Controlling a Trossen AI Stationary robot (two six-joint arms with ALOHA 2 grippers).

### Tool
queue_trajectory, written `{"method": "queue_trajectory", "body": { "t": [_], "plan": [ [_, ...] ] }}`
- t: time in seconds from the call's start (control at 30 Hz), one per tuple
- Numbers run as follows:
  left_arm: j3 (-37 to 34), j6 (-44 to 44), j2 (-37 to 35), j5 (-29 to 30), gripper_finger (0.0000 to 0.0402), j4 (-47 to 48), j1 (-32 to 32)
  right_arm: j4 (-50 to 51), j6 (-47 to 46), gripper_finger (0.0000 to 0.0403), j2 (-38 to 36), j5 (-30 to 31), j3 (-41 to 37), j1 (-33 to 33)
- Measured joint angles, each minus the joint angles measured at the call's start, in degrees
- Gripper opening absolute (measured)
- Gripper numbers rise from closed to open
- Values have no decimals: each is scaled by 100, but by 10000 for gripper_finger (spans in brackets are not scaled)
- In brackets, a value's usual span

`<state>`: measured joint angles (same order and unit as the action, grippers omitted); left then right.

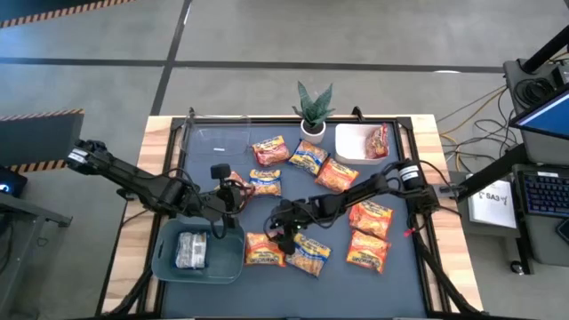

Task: Sort Maruchan noodles
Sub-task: Adjust the orange noodle pack

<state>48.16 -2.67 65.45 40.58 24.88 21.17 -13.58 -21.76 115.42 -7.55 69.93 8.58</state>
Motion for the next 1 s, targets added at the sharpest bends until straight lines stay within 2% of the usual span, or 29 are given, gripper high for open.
{"method": "queue_trajectory", "body": {
  "t": [0.2, 0.33, 0.63, 0.77, 0.87, 1.0],
  "plan": [
    [0, -1, 0, 0, 56, 0, 0, 144, -121, 203, -2, -1, -2, 0],
    [0, -3, 0, -1, 56, -4, 0, 227, -136, 157, -2, -10, -20, 0],
    [0, -5, 0, -2, 56, -108, 0, 228, -103, 20, -13, -43, -24, -6],
    [0, -5, 0, -2, 56, -160, 0, 354, 136, 10, -104, 14, -31, -31],
    [0, -79, 0, -4, 56, -186, 0, 710, 528, 9, -344, 376, -33, -35],
    [0, -171, 2, -10, 56, -203, 0, 1735, 1036, 8, -782, 1396, -33, -37]
  ]
}}
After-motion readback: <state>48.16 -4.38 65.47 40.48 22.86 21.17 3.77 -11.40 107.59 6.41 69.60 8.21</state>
